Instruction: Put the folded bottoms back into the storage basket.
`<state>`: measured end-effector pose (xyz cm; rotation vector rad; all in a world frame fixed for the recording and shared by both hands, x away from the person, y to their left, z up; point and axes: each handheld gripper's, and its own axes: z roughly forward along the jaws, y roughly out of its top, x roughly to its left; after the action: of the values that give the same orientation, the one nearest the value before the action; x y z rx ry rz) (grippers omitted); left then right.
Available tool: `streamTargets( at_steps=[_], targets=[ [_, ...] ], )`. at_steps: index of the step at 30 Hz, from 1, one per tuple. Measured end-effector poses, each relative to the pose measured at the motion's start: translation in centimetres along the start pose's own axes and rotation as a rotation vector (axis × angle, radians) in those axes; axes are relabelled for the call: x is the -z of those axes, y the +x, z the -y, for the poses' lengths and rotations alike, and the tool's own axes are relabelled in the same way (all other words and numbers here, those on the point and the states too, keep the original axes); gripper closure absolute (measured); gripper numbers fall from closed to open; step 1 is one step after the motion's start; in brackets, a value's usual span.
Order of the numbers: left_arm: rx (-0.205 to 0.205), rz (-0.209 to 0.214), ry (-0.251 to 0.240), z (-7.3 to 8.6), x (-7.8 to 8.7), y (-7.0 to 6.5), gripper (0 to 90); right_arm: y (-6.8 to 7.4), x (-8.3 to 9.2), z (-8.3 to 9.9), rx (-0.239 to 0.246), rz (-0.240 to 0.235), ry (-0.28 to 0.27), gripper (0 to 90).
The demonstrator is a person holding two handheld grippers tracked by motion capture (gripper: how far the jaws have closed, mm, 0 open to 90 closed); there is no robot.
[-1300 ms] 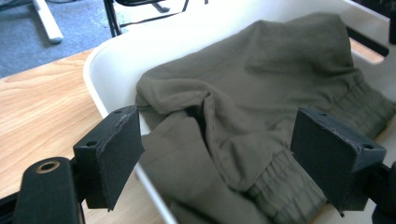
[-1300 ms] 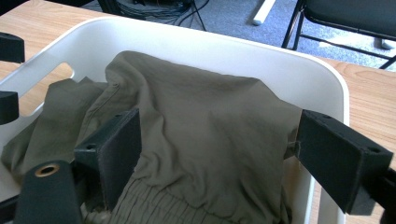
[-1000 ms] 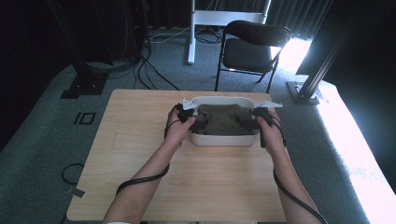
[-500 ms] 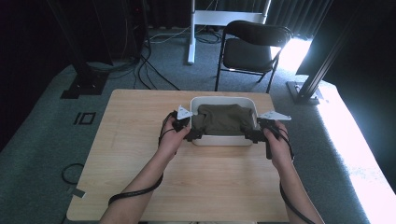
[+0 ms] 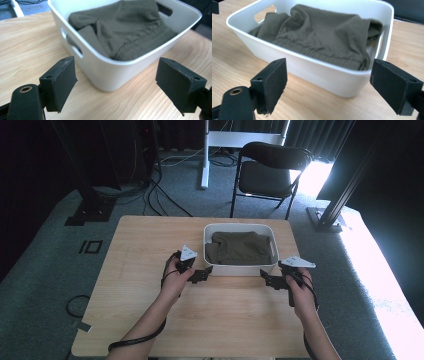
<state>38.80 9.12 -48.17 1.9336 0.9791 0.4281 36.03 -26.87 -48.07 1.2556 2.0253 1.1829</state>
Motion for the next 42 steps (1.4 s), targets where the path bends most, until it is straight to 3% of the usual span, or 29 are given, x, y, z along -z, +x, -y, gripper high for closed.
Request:
streamTargets(
  at_steps=[14, 19, 23, 28, 34, 42],
  targets=[
    [0.035, -0.023, 0.036, 3.8, 0.9, 1.3, 18.1, -0.6, -0.2, 4.5, -0.029, 0.041, 0.027, 14.2],
    [0.015, -0.055, 0.057, 4.8, 1.4, 1.6, 18.1, -1.1, -0.1, 5.8, -0.037, 0.066, 0.061, 14.2],
    [0.036, -0.070, 0.062, 5.5, 1.8, 1.9, 18.1, -1.3, 0.0, 6.6, -0.046, 0.084, 0.081, 14.1],
    [0.028, -0.113, 0.069, 6.2, 2.4, 2.3, 18.2, -1.6, 0.2, 7.6, -0.054, 0.112, 0.091, 14.1],
    [0.052, -0.127, 0.074, 7.4, 3.2, 2.9, 18.2, -1.7, 0.2, 8.8, -0.061, 0.140, 0.108, 14.1],
    [0.077, -0.169, 0.094, 8.6, 4.4, 4.0, 18.1, -1.8, 0.6, 9.5, -0.077, 0.181, 0.118, 13.8]
  ],
)
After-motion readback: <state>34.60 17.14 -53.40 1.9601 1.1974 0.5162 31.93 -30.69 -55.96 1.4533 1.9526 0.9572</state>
